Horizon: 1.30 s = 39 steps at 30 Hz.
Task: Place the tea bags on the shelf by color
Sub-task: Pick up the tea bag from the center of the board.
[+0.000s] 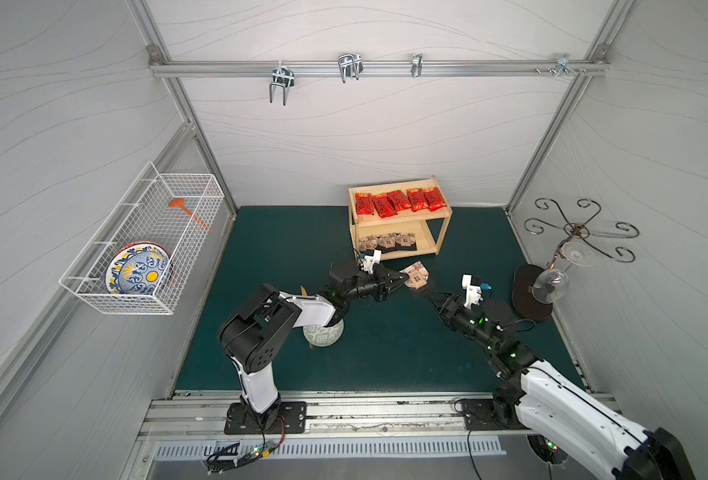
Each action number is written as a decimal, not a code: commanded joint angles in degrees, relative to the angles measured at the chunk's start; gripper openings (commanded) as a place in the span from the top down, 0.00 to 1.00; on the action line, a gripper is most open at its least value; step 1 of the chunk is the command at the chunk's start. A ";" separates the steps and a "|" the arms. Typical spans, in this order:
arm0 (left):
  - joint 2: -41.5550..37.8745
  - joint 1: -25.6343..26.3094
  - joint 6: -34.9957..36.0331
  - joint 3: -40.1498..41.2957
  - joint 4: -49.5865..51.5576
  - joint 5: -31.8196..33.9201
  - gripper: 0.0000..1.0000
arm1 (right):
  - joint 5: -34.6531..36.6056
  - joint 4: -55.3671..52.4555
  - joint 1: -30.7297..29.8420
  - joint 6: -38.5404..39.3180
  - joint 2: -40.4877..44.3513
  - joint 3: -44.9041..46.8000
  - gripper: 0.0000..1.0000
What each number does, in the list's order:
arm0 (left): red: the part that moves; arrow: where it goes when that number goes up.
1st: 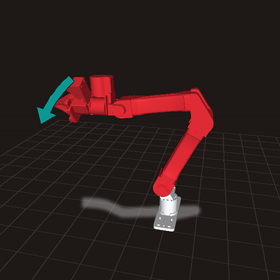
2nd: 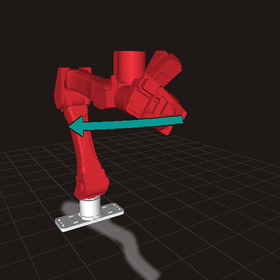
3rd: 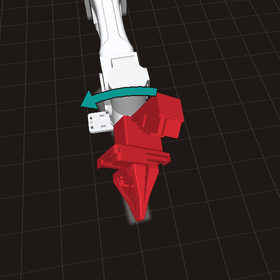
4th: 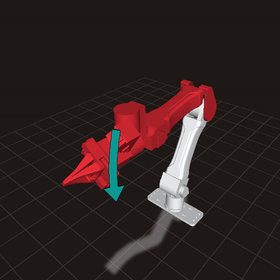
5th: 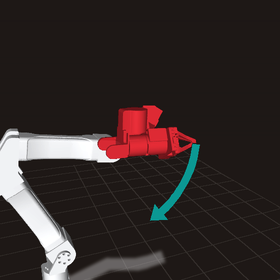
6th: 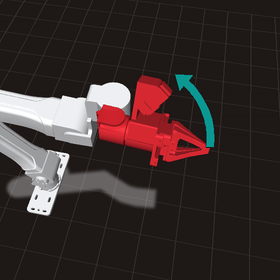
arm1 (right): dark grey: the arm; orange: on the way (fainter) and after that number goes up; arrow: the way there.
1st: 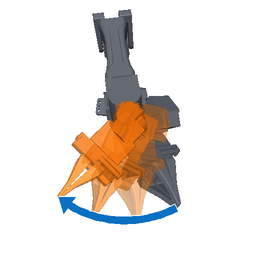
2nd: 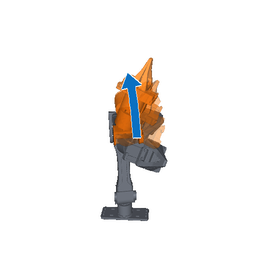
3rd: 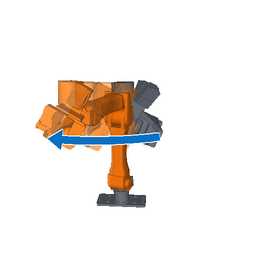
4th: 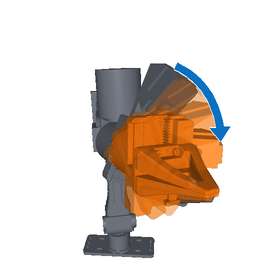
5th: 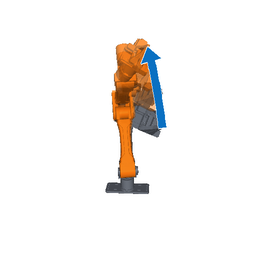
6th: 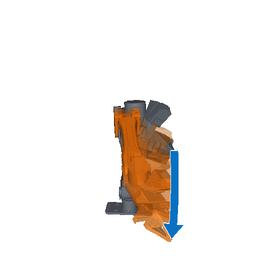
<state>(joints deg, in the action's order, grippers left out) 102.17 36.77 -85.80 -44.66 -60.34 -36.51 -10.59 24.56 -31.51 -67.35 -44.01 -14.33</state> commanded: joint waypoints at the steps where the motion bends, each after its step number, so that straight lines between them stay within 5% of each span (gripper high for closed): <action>1: 0.09 -0.39 -2.44 1.03 -10.44 2.02 1.00 | -0.54 10.40 0.40 -2.31 -2.76 -0.38 0.54; 14: 0.62 -0.35 -4.02 1.86 -14.41 2.68 1.00 | -1.03 18.80 0.15 -4.54 -10.75 -2.90 0.71; 27: 0.49 -0.24 -4.20 2.94 -14.81 2.42 1.00 | 0.27 17.89 0.05 -3.31 -10.04 -3.77 1.00; 32: -0.54 -0.43 -3.18 2.85 -12.44 1.26 0.99 | 0.47 16.40 0.19 -2.20 -9.96 -3.69 1.00; 35: -3.07 -1.61 -0.83 3.41 -8.46 -0.53 0.74 | 0.34 15.93 1.54 -0.07 -11.52 -3.73 1.00; 39: -10.02 -3.77 7.92 3.96 8.88 -4.20 0.43 | -2.66 23.29 6.92 1.15 -19.94 -4.45 1.00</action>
<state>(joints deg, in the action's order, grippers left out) 97.25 34.44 -85.45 -40.47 -60.64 -37.15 -11.70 42.87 -27.44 -68.47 -59.48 -17.04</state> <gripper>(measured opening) 0.532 0.047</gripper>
